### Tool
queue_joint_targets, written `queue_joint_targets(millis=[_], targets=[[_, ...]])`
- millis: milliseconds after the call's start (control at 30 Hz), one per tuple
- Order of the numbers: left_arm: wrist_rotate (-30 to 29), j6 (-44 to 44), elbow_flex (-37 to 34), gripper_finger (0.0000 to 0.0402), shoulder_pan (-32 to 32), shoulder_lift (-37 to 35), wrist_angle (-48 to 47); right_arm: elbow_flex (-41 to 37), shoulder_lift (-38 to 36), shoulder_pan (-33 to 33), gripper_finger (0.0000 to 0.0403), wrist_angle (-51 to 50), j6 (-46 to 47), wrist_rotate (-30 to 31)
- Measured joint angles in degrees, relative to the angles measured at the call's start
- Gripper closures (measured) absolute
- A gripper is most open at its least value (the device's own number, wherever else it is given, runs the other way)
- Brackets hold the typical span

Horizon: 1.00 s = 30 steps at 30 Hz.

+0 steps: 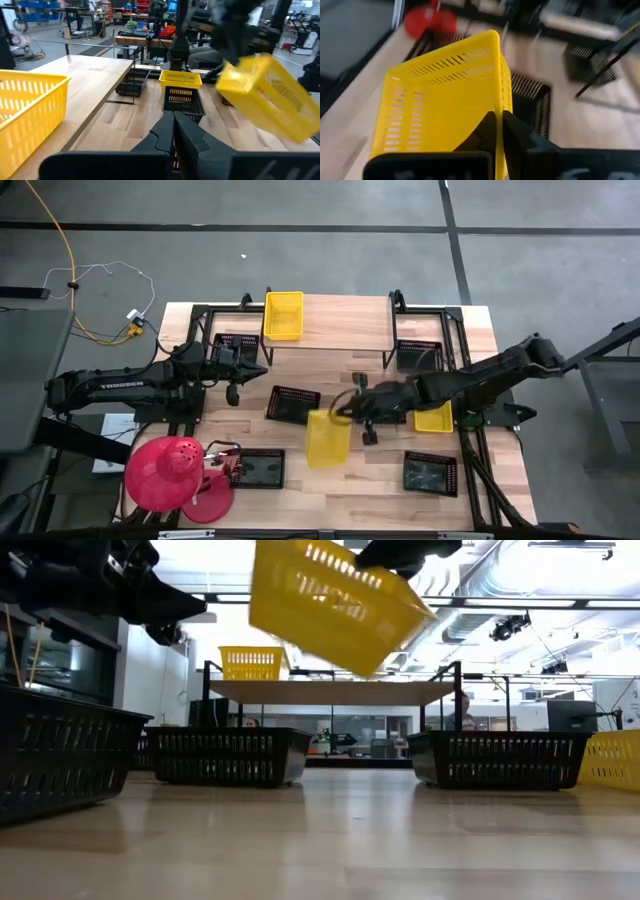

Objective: Stack baskets on shelf by color
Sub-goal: Stack the bottom yellow bin on the yellow bin on the shelf

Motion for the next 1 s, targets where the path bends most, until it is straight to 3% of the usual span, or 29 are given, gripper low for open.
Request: queue_joint_targets(millis=[167, 300, 433, 667, 1000], targets=[[3.5, 1.6, 0.0, 0.0401, 0.0, 0.0, 0.0, -7.9, -4.5, -8.7, 0.0402, 17.2, -3.2, -2.7], [3.0, 1.3, 0.0, 0.0401, 0.0, 0.0, 0.0, -3.2, -5.2, -17.2, 0.0402, 16.5, -6.4, -5.8], [2.7, 1.3, 0.0, 0.0401, 0.0, 0.0, 0.1, 8.6, -2.0, -24.8, 0.0402, 8.2, -10.4, -9.6], [2.6, 1.2, 0.0, 0.0401, 0.0, 0.0, 0.1, 32.5, 10.9, -34.7, 0.0402, -7.0, -13.5, -20.8], [2.6, 1.2, 0.0, 0.0401, 0.0, 0.0, 0.1, 63.9, 32.8, -40.9, 0.0403, -26.7, -17.3, -26.8]])
